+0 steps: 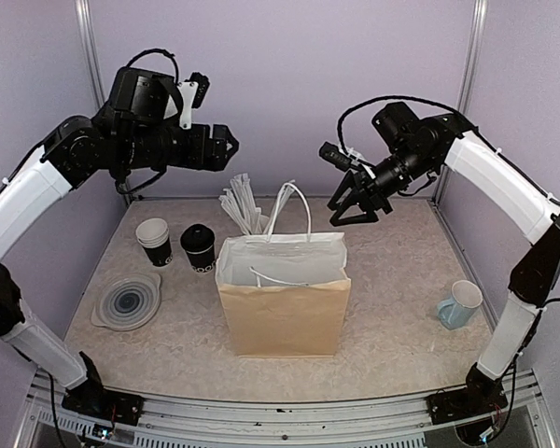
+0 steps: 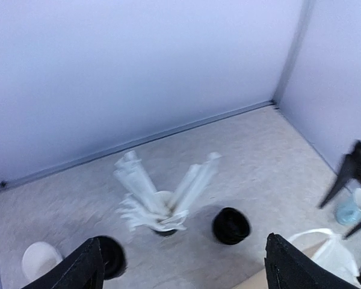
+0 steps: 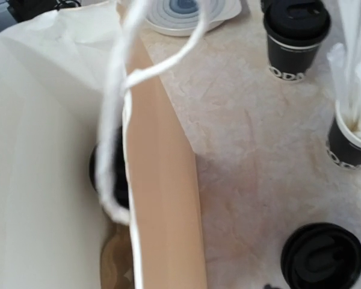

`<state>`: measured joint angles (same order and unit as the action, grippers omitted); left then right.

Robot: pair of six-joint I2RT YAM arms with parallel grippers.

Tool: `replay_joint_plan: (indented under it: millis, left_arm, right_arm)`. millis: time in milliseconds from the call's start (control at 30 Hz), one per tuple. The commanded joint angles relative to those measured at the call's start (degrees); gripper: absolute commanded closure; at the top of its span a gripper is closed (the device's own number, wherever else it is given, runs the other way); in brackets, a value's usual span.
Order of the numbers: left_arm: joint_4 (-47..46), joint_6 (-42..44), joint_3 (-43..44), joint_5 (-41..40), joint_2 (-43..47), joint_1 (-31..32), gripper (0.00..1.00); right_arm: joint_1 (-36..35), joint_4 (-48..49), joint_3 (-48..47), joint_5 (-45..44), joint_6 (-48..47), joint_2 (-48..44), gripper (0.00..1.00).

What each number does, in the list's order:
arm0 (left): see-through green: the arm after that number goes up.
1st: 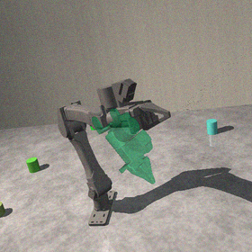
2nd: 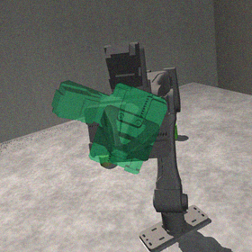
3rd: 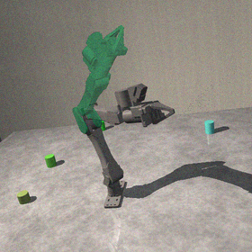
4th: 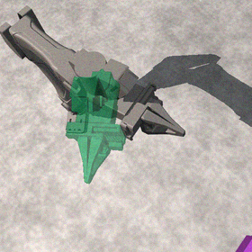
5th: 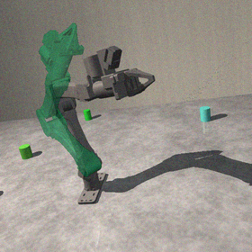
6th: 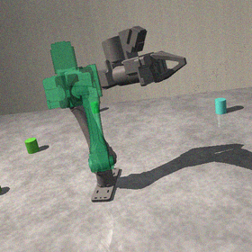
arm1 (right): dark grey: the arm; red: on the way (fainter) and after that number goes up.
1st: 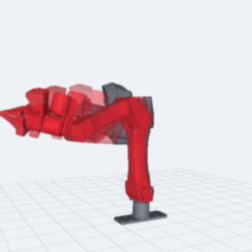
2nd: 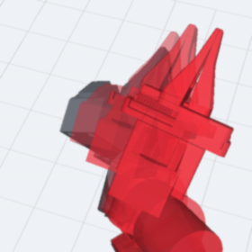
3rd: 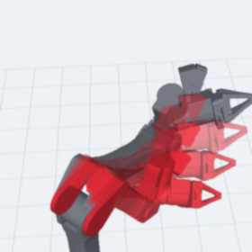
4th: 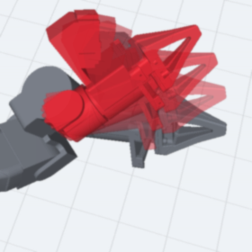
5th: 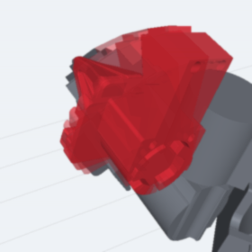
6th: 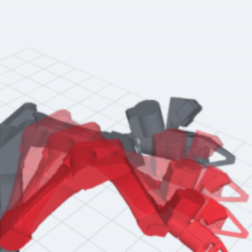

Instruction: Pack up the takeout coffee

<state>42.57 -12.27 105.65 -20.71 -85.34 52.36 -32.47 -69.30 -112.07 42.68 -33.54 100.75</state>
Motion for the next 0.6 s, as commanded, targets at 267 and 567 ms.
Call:
replay_joint_plan:
  millis: [267,567]
  left_arm:
    - [14.4,-6.1,-10.4,5.0,-6.0,-18.6,0.09]
    - [16.5,-5.0,-6.2,7.5,-16.3,-23.6,0.11]
  right_arm:
    - [7.9,3.1,5.5,-3.7,0.1,-4.1,0.37]
    - [8.8,4.4,7.6,-5.5,1.3,-3.7,0.36]
